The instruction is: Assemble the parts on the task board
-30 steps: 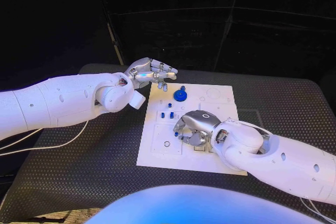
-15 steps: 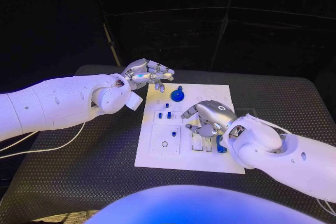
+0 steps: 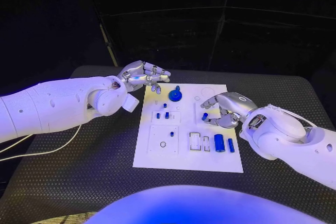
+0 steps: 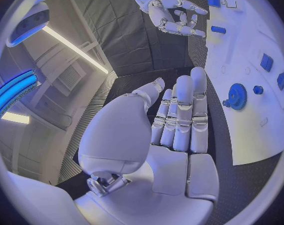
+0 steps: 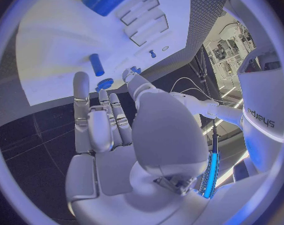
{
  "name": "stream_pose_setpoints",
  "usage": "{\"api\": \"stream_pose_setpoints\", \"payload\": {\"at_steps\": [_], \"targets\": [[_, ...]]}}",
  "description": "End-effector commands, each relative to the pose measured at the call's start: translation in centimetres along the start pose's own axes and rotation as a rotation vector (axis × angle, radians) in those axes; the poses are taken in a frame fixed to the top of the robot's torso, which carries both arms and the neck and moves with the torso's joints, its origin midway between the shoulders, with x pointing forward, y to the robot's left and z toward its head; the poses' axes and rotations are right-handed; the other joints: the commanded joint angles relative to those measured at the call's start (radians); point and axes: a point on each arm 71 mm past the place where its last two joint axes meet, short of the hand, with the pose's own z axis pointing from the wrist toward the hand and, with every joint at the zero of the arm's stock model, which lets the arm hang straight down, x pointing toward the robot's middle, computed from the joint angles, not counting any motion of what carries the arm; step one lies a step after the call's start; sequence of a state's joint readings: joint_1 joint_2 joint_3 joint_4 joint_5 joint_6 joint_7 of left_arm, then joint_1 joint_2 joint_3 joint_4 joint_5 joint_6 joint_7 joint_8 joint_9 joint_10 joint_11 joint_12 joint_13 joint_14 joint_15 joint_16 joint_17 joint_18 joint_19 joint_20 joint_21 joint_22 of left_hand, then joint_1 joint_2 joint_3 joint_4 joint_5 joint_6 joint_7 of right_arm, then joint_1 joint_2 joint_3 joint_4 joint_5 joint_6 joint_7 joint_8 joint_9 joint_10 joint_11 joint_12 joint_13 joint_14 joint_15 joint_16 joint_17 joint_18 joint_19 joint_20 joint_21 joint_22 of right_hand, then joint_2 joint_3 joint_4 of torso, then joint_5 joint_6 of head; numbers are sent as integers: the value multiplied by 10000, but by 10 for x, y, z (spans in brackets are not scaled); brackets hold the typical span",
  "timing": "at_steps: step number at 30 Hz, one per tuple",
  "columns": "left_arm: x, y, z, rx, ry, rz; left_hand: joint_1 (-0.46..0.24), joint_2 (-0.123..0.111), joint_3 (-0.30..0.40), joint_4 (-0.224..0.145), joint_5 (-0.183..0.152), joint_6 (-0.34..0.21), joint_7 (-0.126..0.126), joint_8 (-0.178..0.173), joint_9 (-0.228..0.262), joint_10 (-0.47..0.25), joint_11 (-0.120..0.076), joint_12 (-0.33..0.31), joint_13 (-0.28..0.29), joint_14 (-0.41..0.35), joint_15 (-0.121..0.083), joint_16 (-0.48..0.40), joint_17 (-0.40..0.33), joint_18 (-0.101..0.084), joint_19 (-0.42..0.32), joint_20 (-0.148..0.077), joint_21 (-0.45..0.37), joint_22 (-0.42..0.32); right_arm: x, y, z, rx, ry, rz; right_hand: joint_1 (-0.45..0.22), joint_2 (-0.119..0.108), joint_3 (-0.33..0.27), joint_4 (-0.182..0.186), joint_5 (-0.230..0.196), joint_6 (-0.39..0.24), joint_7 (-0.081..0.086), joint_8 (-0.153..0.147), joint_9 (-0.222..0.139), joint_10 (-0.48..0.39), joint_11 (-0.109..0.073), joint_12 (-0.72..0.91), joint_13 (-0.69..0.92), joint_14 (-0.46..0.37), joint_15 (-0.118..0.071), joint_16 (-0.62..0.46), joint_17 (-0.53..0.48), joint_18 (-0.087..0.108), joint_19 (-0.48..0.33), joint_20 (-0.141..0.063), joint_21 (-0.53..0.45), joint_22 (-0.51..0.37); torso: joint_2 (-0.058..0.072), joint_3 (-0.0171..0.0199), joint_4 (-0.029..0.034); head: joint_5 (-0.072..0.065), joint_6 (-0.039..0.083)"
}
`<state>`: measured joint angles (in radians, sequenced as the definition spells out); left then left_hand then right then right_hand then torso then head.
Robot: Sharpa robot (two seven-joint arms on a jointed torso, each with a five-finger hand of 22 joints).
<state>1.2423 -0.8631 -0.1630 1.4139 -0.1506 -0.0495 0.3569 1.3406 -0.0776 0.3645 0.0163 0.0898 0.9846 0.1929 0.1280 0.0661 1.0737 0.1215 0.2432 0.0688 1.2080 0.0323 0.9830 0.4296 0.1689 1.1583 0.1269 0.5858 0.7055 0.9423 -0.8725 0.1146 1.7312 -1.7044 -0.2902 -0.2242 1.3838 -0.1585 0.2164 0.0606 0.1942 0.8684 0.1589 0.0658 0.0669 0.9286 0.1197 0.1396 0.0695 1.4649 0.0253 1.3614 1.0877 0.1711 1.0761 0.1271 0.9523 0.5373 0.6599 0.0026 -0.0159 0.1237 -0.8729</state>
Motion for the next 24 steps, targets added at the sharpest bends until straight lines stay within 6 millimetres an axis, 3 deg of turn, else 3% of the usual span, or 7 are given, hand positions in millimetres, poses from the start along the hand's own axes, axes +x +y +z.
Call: {"api": "stream_pose_setpoints", "payload": {"at_steps": [1, 15, 24], "targets": [[1, -1, 0, 74, 75, -77, -110, 9, -70, 17, -53, -78, 24, 38, 14, -87, -18, 47, 18, -79, 5, 7, -11, 134, -26, 52, -48, -18, 5, -6, 1, 403, 847, -419, 289, 69, -398, 150, -45, -47, 2, 2, 18, -166, 14, 210, 15, 167, 50, -4, -19, 141, 52, 41, -50, -56, 12, -1, 23, -34, 3], [0, -1, 0, 72, 59, -68, -110, 9, -70, 17, -53, -78, 24, 38, 14, -87, -18, 47, 18, -79, 5, 7, -11, 134, -26, 52, -48, -18, 14, -11, 13, 458, 1329, -574, 725, 561, -451, 281, 41, 453, 90, 124, 64, 59, -67, 804, 30, 170, -15, -10, -43, 146, 117, -15, -52, -140, 19, 2, 2, 39, 3], [0, -1, 0, 68, 68, -69, -110, 9, -70, 17, -53, -78, 24, 38, 14, -87, -18, 47, 18, -79, 5, 7, -11, 134, -26, 52, -48, -18, 17, -9, 19, 380, 1431, -530, 820, 847, -23, 421, -166, 944, 61, 163, 55, 902, -170, 1107, -48, 257, -99, 153, 247, 147, 163, -87, 50, -140, 15, 14, 4, 42, 3]]}}
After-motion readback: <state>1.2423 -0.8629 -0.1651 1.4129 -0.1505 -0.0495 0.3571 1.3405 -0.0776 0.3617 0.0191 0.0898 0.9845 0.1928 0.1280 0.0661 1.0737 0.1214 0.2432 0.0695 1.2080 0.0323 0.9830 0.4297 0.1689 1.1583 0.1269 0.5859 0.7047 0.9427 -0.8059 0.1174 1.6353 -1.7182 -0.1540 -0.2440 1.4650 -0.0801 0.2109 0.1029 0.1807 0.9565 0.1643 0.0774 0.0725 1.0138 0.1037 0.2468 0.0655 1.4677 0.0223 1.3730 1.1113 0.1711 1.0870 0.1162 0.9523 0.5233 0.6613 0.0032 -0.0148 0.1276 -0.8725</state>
